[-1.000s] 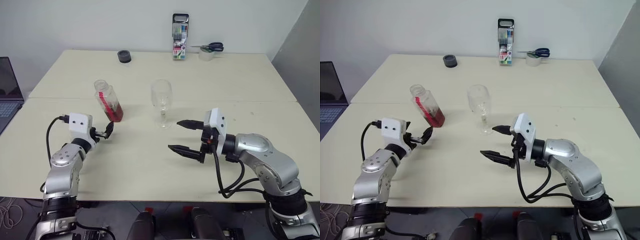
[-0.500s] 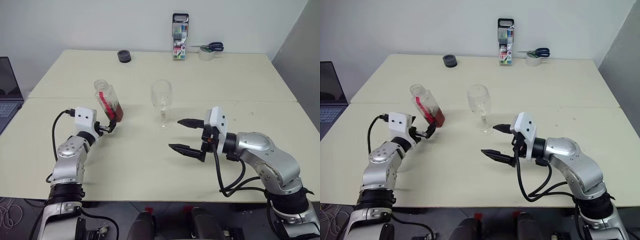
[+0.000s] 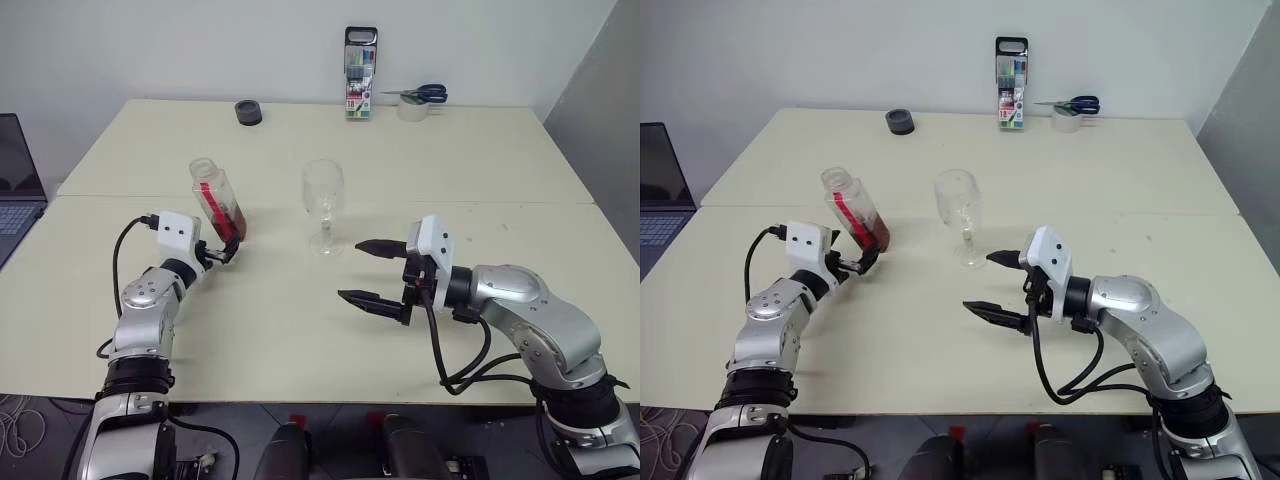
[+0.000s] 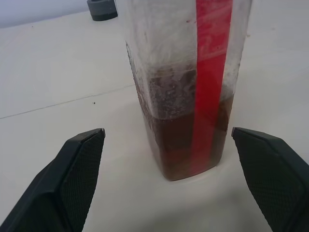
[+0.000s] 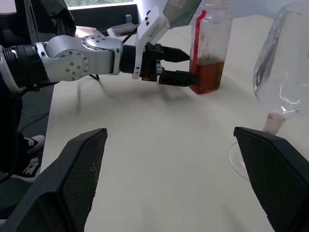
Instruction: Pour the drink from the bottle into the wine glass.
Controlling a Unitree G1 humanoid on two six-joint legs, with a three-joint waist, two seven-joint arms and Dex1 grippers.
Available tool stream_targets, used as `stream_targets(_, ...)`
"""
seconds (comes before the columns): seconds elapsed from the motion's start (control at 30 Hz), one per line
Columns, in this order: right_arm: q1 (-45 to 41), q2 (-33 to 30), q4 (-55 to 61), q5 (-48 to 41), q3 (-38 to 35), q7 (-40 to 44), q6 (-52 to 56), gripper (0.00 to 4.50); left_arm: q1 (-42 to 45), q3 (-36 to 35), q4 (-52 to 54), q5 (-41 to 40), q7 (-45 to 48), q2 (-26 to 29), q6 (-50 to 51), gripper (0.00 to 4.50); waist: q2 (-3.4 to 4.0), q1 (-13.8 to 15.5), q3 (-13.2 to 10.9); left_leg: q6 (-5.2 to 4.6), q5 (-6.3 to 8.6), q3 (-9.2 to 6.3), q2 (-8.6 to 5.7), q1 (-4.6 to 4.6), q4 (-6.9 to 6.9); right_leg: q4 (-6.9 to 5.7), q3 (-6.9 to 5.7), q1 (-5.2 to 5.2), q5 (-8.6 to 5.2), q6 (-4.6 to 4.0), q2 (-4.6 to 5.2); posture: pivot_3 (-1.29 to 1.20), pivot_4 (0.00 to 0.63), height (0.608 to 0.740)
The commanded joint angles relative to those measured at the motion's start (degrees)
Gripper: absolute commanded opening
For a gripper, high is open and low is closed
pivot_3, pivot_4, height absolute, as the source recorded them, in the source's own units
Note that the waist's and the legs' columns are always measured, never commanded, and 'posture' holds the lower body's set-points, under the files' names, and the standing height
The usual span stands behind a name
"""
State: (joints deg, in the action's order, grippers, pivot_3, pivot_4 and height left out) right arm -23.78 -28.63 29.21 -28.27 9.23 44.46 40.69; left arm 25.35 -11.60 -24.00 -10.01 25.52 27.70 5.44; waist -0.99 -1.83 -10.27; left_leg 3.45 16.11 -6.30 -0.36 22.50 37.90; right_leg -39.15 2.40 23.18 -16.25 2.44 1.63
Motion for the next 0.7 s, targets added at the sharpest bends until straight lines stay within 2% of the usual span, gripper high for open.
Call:
stream_targets(0.03, -1.18, -0.49, 2.55, -0.74, -0.31, 0.11, -0.58, 4.48, 1.05, -0.05, 1.00, 0.32, -1.06, -0.56, -1.64, 4.50, 0.00, 0.00, 0.00, 0.00, 0.00, 0.00, 0.00, 0.01, 0.01, 0.00, 0.00, 0.00, 0.00, 0.00, 0.00, 0.00, 0.150, 0.740)
stream_targets(0.7, -1.46, -1.01, 2.42, -0.89, 0.03, 0.95, -0.97, 4.48, 5.57, -0.29, -1.60, 1.11, -5.71, -3.47, -2.15, 4.50, -0.02, -0.03, 0.01, 0.00, 0.00, -0.02, -0.01, 0.03, 0.04, 0.00, -0.02, 0.00, 0.00, 0.01, 0.00, 0.00, 0.150, 0.740)
